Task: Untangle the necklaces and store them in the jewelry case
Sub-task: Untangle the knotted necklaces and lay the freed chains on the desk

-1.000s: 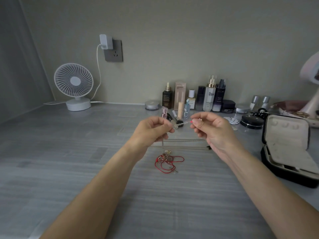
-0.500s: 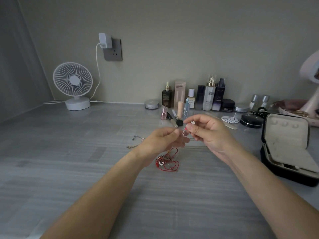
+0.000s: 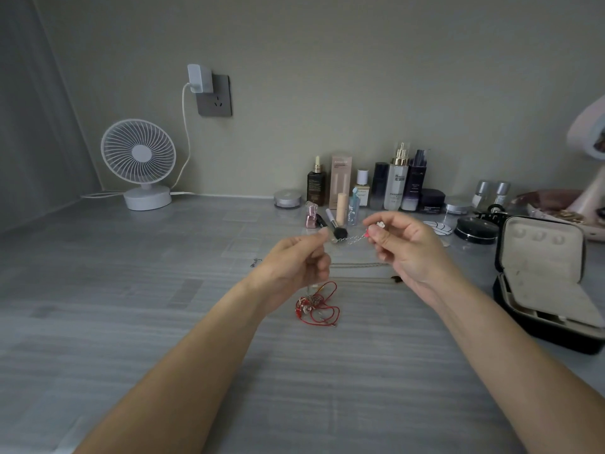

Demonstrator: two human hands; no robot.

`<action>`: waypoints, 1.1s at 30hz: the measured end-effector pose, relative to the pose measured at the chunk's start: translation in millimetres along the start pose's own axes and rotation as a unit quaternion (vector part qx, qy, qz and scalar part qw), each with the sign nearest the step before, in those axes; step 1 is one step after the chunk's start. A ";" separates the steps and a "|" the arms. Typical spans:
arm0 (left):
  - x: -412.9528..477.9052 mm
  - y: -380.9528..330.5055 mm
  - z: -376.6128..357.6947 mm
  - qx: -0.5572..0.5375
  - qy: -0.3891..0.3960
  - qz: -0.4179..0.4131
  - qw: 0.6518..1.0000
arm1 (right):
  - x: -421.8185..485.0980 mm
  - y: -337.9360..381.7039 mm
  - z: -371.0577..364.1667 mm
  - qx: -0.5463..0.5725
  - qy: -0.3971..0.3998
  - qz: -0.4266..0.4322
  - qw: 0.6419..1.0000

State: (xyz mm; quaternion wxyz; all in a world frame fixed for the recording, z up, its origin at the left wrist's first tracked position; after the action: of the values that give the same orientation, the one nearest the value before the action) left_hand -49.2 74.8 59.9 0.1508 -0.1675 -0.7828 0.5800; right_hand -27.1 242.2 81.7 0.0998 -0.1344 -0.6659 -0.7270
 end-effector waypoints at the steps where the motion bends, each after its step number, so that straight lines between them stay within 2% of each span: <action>1: 0.9 -0.7 2.4 -0.009 -0.008 0.000 1.000 | 0.5 0.4 3.0 0.008 -0.014 -0.010 1.000; 6: 1.9 -3.4 11.4 -0.036 -0.047 0.002 0.998 | 3.9 -1.1 12.5 0.046 -0.060 -0.047 0.996; 10: 1.3 -6.8 16.3 -0.058 -0.048 -0.005 0.997 | 6.1 -1.0 24.0 0.084 -0.086 -0.061 0.991; 15: 1.1 -10.9 19.4 -0.081 -0.049 -0.023 0.995 | 11.9 0.9 37.7 0.172 -0.107 -0.041 0.978; 24: 1.5 -19.7 28.7 -0.117 -0.070 -0.053 0.989 | 15.2 -1.0 46.9 0.217 -0.117 -0.030 0.969; 30: 2.7 -11.5 30.6 0.024 -0.069 -0.041 0.996 | 16.5 -0.2 49.7 0.244 -0.130 -0.015 0.961; 33: 0.5 -14.1 28.2 0.009 -0.059 -0.052 0.997 | 16.5 -1.3 50.7 0.234 -0.127 -0.015 0.964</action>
State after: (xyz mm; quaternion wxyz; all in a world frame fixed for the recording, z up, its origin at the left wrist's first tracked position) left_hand -63.0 47.1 65.5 0.1354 -0.0911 -0.7929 0.5871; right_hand -39.9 293.3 89.8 0.0319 -0.1882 -0.8265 -0.5295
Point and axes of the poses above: each hand's wrist, its own x-axis towards the middle knuckle, its own z-axis out of the back of the hand, y = z × x, the point moved 2 cm from there along x, towards the middle knuckle, and after that the axes turned 6 degrees about -x, right-handed, at the moved point
